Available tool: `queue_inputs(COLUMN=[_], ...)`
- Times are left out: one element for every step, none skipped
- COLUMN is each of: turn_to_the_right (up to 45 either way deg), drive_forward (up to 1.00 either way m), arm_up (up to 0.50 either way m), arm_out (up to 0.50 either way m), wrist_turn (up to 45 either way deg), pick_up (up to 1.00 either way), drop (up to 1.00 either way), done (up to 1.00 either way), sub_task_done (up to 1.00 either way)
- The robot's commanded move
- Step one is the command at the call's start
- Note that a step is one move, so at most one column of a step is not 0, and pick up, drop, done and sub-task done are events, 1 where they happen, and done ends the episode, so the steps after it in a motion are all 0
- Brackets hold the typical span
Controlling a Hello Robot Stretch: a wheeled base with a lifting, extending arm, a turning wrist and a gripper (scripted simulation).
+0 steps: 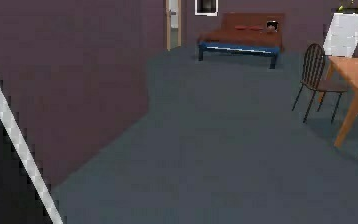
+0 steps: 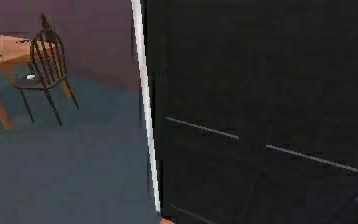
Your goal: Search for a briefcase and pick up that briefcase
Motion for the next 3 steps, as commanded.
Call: queue_inputs(turn_to_the_right=[0.0,0.0,0.0], drive_forward=[1.0,1.0,1.0], arm_up=[0.0,0.0,0.0], arm_out=[0.0,0.0,0.0], wrist_turn=[0.0,0.0,0.0], pick_up=[0.0,0.0,0.0], drop=[0.0,0.0,0.0], done=[0.0,0.0,0.0], sub_task_done=[0.0,0.0,0.0])
